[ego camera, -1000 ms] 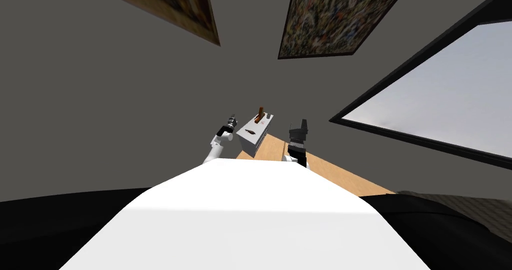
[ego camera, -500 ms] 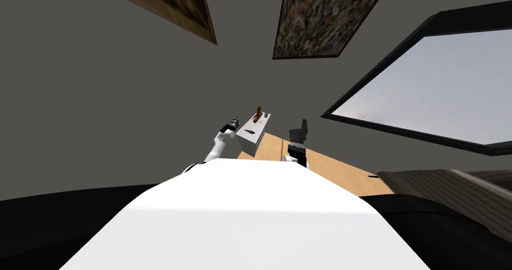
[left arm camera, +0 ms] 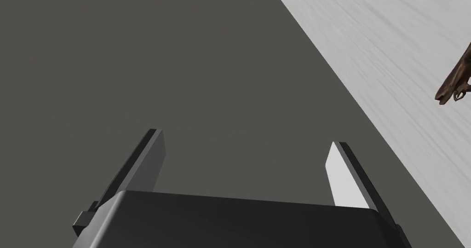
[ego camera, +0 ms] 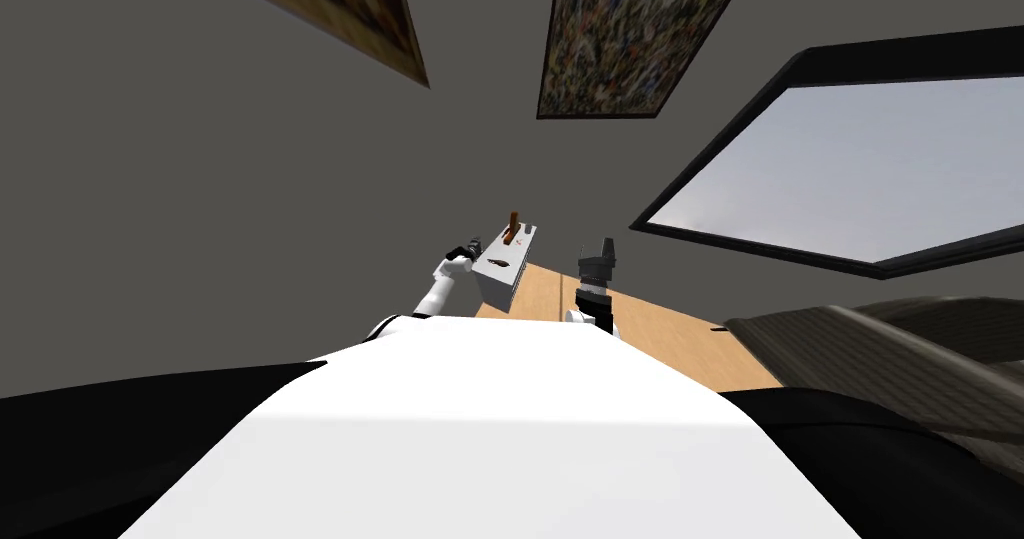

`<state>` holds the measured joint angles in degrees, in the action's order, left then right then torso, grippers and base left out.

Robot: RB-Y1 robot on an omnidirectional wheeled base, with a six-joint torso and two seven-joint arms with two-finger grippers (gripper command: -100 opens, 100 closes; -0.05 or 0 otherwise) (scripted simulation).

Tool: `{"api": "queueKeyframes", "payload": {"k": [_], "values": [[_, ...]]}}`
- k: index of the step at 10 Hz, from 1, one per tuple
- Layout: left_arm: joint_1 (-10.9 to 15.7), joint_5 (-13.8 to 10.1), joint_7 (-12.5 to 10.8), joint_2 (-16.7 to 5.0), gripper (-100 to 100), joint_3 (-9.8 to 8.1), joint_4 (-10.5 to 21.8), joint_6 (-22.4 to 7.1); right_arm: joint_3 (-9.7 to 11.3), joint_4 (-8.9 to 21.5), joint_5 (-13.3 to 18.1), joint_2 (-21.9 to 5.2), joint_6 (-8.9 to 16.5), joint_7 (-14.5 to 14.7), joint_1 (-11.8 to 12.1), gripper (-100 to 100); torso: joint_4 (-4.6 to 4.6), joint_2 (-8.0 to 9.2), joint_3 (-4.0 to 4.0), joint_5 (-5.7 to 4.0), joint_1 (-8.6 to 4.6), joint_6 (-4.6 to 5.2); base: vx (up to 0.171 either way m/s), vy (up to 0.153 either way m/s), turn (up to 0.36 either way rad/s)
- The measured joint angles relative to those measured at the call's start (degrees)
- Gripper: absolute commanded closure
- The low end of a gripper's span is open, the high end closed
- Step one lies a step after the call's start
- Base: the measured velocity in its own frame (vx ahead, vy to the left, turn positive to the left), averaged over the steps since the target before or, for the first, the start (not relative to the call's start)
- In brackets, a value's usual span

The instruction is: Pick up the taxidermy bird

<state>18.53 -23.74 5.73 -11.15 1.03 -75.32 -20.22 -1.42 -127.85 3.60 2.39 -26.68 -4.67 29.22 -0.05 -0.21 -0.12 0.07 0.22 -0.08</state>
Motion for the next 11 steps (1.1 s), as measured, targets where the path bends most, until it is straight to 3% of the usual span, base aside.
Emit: {"api": "queueKeyframes", "payload": {"k": [8, 9, 11], "values": [[9.02, -3.78, -0.12, -1.32, -100, 1.65, 11.89, -11.36, 0.0, 0.0, 0.0, 0.0, 0.0, 0.0, 0.0, 0, -0.01, -0.07, -0.04, 0.01, 0.06, 0.02, -0.006, 0.07, -0.155], [9.16, -4.04, -0.28, -1.47, -100, 1.82, 12.27, -13.23, 0.0, 0.0, 0.0, 0.0, 0.0, 0.0, 0.01, 0, -0.02, -0.07, -0.04, 0.01, 0.05, -0.03, 0.009, 0.067, -0.285], [11.83, -5.47, -0.04, -1.85, -100, 2.46, 16.21, -16.0, 0.0, 0.0, 0.0, 0.0, 0.0, 0.0, 0.01, 0, -0.03, -0.13, -0.08, 0.0, -0.01, -0.04, 0.003, 0.063, -0.142]]}}
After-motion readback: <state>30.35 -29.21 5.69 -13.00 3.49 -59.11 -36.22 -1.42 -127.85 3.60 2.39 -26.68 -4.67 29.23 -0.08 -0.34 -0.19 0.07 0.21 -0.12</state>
